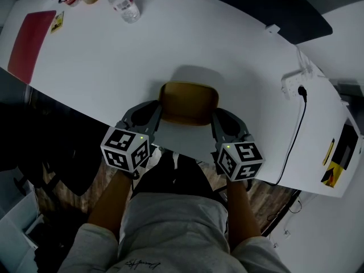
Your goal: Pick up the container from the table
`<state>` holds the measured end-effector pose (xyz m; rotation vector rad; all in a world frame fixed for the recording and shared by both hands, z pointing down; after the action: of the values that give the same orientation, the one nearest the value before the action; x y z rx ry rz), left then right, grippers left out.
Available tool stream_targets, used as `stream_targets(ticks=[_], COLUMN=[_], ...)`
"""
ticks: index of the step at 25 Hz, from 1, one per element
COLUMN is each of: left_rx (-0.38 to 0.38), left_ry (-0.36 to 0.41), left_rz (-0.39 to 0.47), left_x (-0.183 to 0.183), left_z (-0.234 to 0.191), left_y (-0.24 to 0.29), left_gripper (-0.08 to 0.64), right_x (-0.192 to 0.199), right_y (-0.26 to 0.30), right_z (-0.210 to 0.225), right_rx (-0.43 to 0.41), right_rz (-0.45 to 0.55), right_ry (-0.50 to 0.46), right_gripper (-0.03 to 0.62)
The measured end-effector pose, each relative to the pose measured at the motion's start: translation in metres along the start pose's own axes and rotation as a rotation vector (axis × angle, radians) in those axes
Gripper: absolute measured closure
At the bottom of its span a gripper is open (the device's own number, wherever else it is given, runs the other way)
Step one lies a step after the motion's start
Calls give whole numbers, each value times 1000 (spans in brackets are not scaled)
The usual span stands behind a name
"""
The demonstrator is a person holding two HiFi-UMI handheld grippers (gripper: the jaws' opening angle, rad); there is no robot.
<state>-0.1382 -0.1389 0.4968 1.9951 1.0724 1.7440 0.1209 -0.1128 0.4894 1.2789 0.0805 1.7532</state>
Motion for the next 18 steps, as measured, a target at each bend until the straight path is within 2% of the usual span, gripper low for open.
stream_targets(ticks=[18], left_rx=[-9], left_ry=[6], left_rz=[100], left_x=[-25], left_z=[32], left_y=[-59], left_gripper=[535], right_x=[-30], right_y=[-53], right_z=[-32], right_rx=[7], right_rz=[77], right_ry=[-66], right_gripper=[545])
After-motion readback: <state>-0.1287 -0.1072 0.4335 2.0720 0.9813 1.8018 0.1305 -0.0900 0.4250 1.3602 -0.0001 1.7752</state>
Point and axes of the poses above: the fingertips, and each gripper's own axes: y forward along the fingers, z to its right, x out of its underside, the point moved 10 cm from there along -y, backward along the fingers, and after that the axes turned 14 degrees about -x, right-handed, at the moved point
